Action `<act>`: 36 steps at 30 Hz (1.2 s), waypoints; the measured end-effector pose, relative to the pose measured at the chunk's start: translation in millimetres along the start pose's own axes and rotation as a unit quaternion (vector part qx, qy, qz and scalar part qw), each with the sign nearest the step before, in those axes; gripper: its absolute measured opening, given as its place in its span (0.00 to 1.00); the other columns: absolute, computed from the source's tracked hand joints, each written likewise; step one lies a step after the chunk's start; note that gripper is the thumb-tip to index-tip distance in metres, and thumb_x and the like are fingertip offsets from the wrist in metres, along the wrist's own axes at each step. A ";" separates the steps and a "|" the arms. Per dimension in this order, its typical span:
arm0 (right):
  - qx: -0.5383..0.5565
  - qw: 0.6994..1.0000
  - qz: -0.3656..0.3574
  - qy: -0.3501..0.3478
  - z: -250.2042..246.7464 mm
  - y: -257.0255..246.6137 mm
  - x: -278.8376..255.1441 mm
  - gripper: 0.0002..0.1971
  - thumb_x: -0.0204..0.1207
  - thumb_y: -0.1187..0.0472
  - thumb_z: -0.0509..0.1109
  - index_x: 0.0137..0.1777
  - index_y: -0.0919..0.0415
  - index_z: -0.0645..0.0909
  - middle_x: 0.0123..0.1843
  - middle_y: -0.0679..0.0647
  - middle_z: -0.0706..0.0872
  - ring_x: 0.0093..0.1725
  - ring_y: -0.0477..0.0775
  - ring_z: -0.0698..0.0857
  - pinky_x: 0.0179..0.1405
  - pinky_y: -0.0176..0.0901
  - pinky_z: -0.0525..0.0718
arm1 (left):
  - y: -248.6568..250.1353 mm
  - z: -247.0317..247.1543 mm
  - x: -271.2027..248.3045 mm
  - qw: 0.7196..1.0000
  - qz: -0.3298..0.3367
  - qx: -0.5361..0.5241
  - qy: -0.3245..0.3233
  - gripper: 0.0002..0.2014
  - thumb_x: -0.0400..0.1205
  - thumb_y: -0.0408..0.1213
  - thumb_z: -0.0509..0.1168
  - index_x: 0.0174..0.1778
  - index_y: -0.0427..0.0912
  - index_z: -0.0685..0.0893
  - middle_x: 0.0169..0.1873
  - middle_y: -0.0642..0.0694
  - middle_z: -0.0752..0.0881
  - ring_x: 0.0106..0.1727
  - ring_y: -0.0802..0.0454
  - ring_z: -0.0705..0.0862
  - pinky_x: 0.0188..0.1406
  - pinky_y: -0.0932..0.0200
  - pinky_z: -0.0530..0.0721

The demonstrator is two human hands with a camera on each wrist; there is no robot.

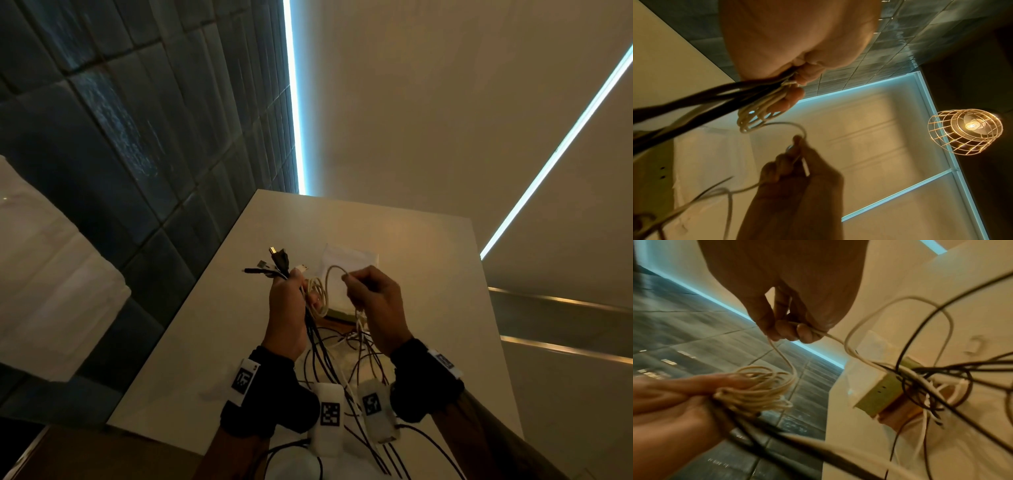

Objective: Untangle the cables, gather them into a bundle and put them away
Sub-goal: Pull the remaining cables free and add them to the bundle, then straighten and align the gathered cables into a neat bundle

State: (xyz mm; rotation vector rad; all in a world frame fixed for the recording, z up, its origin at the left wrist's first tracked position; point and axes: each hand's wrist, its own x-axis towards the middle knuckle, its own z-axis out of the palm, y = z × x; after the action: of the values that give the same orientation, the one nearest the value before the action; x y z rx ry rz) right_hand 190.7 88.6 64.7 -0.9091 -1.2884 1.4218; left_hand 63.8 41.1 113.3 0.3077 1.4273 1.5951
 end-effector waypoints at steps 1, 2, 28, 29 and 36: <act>-0.002 1.000 -0.016 -0.025 5.8 -9.6 -3.8 0.06 0.78 0.69 0.70 0.41 0.73 0.80 0.29 0.53 0.80 0.29 0.48 0.75 0.28 0.36 0.73 | -0.4 2.3 -0.4 1.000 -0.003 0.003 0.004 0.09 0.89 0.37 0.54 0.45 0.39 0.74 0.21 0.48 0.74 0.19 0.56 0.74 0.28 0.57 0.75; -0.005 0.998 -0.024 -0.049 10.3 -16.5 -7.4 0.05 0.78 0.71 0.70 0.41 0.73 0.81 0.31 0.53 0.82 0.30 0.46 0.77 0.30 0.34 0.75 | -0.8 4.3 -0.4 1.000 -0.005 0.003 0.005 0.09 0.89 0.37 0.54 0.47 0.39 0.76 0.23 0.47 0.77 0.22 0.54 0.76 0.30 0.56 0.77; -0.180 0.976 0.050 -0.110 -40.4 78.5 -5.6 0.17 0.81 0.59 0.69 0.28 0.51 0.80 0.25 0.46 0.76 0.30 0.46 0.74 0.35 0.43 0.71 | 12.9 0.3 -7.3 0.992 0.015 -0.125 -0.031 0.07 0.89 0.34 0.53 0.55 0.35 0.74 0.30 0.48 0.66 0.19 0.56 0.66 0.23 0.58 0.68; -0.186 0.975 0.049 -0.108 -40.8 81.6 -3.6 0.17 0.80 0.58 0.69 0.28 0.50 0.80 0.25 0.45 0.76 0.30 0.45 0.73 0.35 0.42 0.71 | 12.9 0.3 -7.3 0.991 0.016 -0.125 -0.033 0.07 0.89 0.34 0.53 0.52 0.36 0.74 0.29 0.47 0.67 0.19 0.56 0.67 0.23 0.58 0.68; -0.262 0.964 0.044 -0.029 -64.0 82.3 -6.1 0.18 0.82 0.62 0.67 0.29 0.58 0.80 0.26 0.46 0.78 0.28 0.42 0.74 0.34 0.41 0.72 | 14.8 -3.8 -4.4 0.993 0.049 -0.102 -0.041 0.08 0.89 0.35 0.52 0.48 0.37 0.75 0.27 0.48 0.68 0.19 0.56 0.68 0.24 0.59 0.69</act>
State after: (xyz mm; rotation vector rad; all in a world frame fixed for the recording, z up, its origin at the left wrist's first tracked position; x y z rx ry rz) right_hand 239.0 102.1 -26.9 -1.2933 -1.7300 1.1945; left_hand 56.4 37.1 126.9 0.3233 1.1913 1.7723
